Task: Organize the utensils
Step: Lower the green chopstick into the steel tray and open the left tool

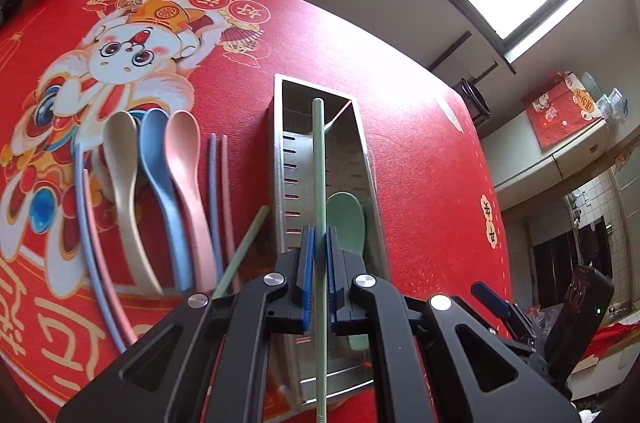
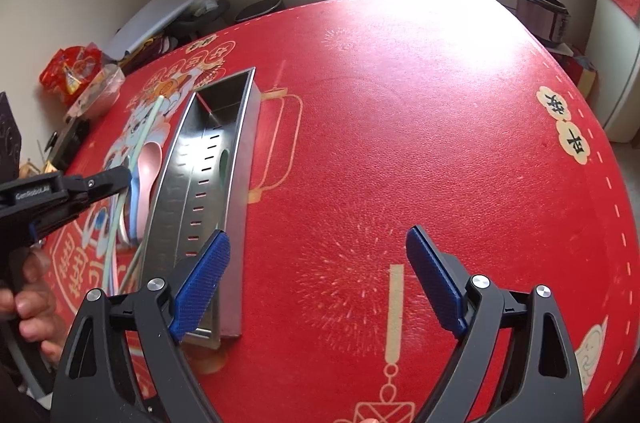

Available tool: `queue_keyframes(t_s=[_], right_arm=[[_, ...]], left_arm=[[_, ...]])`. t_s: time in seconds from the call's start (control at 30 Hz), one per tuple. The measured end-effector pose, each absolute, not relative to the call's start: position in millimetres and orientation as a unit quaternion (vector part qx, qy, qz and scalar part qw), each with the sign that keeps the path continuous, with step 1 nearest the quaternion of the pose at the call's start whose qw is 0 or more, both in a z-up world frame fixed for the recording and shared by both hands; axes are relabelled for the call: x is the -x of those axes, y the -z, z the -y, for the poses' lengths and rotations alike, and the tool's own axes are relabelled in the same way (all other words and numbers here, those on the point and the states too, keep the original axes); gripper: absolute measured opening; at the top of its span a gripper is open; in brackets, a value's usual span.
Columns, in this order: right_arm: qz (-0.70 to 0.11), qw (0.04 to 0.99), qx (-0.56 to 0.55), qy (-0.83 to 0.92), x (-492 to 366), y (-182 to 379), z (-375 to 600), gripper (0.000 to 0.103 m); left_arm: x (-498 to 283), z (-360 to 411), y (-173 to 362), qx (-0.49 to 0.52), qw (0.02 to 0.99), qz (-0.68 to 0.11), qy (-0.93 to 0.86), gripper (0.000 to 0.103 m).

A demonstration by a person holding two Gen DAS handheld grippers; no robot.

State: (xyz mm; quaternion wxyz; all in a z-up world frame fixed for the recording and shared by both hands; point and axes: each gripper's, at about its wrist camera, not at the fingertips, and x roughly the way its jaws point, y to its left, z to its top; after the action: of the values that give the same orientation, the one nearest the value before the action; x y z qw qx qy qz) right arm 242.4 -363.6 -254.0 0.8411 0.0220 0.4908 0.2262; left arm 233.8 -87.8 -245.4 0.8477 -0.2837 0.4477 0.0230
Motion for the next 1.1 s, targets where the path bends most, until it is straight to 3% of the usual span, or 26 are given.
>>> queue_keyframes(t_s=[0.57, 0.73, 0.87, 1.1], right_arm=[[-0.499, 0.840, -0.052, -0.206, -254.2, 263.9, 396.9, 0.086], [-0.495, 0.842, -0.060, -0.205, -254.4, 261.4, 394.7, 0.086], [-0.479, 0.849, -0.079, -0.208, -254.8, 251.9, 392.8, 0.086], [-0.474, 0.849, -0.109, -0.207, -259.6, 245.1, 370.9, 0.086]], left_arm=[[-278.7, 105.5, 286.3, 0.246, 0.830, -0.497, -0.064, 0.006], [-275.8, 105.1, 272.4, 0.238, 0.837, -0.491, -0.041, 0.009], [-261.2, 95.0, 250.8, 0.234, 0.851, -0.470, -0.026, 0.017], [-210.0, 45.9, 227.9, 0.234, 0.856, -0.460, -0.031, 0.018]])
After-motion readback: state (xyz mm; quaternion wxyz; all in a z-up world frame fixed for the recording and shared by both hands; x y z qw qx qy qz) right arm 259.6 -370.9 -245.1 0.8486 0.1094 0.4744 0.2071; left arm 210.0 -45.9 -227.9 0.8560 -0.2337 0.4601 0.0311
